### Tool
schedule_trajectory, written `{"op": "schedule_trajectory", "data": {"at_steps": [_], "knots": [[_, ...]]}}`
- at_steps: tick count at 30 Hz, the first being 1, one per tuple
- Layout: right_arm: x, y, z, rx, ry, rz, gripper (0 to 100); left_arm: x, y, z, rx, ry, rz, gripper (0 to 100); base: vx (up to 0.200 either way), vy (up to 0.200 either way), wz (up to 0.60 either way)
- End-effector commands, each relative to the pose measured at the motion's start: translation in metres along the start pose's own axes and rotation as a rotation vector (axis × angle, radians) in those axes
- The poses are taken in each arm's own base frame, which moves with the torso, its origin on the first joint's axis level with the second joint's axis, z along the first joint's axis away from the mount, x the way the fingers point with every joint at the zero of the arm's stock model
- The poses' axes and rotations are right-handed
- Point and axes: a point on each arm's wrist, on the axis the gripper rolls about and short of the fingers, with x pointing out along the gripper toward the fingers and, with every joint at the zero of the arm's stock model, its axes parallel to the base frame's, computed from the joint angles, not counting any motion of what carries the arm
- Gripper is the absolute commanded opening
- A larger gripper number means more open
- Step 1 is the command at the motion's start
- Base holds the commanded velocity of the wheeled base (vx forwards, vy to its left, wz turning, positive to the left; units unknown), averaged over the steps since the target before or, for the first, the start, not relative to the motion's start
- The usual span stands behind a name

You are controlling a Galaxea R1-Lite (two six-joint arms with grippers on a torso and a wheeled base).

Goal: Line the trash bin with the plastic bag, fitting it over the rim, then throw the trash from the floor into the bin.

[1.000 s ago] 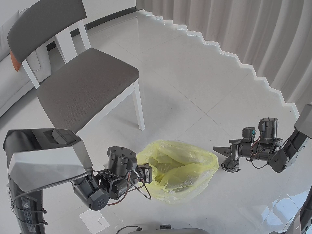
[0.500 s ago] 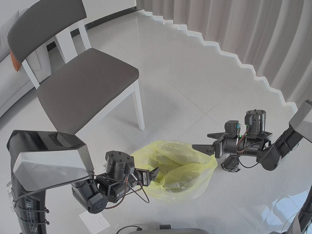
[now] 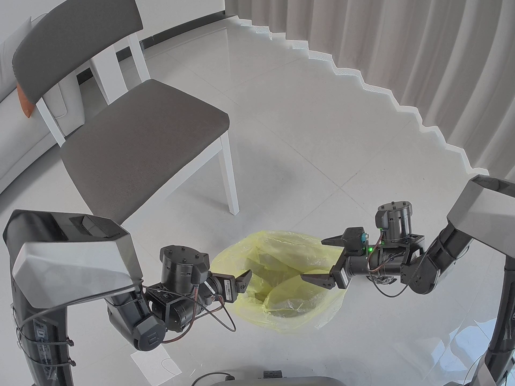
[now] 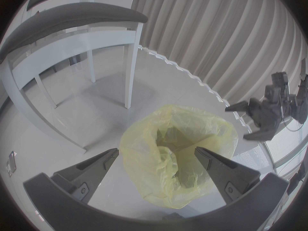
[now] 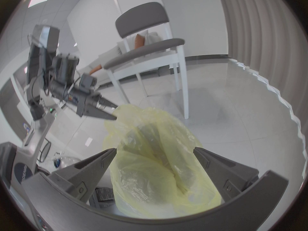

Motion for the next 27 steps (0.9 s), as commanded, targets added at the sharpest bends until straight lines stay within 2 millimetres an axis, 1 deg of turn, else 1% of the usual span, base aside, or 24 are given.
{"op": "schedule_trajectory", "data": {"at_steps": [1, 3, 6, 7, 9, 10, 14, 15, 16, 18, 19, 22, 27], "knots": [[0.014, 0.006, -0.002, -0.051, 0.048, 0.009, 100, -0.008, 0.008, 0.003, -0.013, -0.029, 0.013, 100, 0.0, 0.0, 0.0], [0.018, 0.003, -0.003, -0.109, 0.111, -0.028, 100, -0.011, 0.009, 0.001, -0.014, -0.045, 0.012, 100, 0.0, 0.0, 0.0], [0.023, -0.001, -0.004, -0.154, 0.135, -0.057, 100, -0.014, 0.009, 0.0, -0.011, -0.054, 0.008, 100, 0.0, 0.0, 0.0], [0.027, -0.004, 0.0, -0.171, 0.126, -0.068, 100, -0.016, 0.007, 0.0, -0.006, -0.062, 0.003, 100, 0.0, 0.0, 0.0], [0.028, -0.005, 0.002, -0.175, 0.12, -0.07, 100, -0.017, 0.007, 0.001, -0.004, -0.067, 0.003, 100, 0.0, 0.0, 0.0], [0.031, -0.008, 0.008, -0.192, 0.104, -0.082, 100, -0.02, 0.009, 0.006, 0.0, -0.086, 0.015, 100, 0.0, 0.0, 0.0], [0.032, -0.012, 0.015, -0.198, 0.095, -0.09, 100, -0.022, 0.01, 0.01, -0.005, -0.101, 0.017, 100, 0.0, 0.0, 0.0], [0.033, -0.018, 0.021, -0.195, 0.101, -0.096, 100, -0.024, 0.013, 0.015, -0.012, -0.116, 0.026, 100, 0.0, 0.0, 0.0], [0.035, -0.02, 0.021, -0.194, 0.109, -0.095, 100, -0.024, 0.014, 0.015, -0.013, -0.118, 0.027, 100, 0.0, 0.0, 0.0], [0.037, -0.022, 0.021, -0.188, 0.121, -0.094, 100, -0.025, 0.014, 0.016, -0.014, -0.122, 0.027, 100, 0.0, 0.0, 0.0], [0.046, -0.025, 0.014, -0.183, 0.142, -0.094, 100, -0.025, 0.014, 0.018, -0.016, -0.128, 0.025, 100, 0.0, 0.0, 0.0], [0.057, -0.031, 0.01, -0.186, 0.149, -0.102, 100, -0.027, 0.014, 0.019, -0.02, -0.146, 0.022, 100, 0.0, 0.0, 0.0], [0.06, -0.042, 0.009, -0.221, 0.175, -0.104, 100, -0.035, 0.016, 0.014, -0.02, -0.169, 0.017, 100, 0.0, 0.0, 0.0]]}}
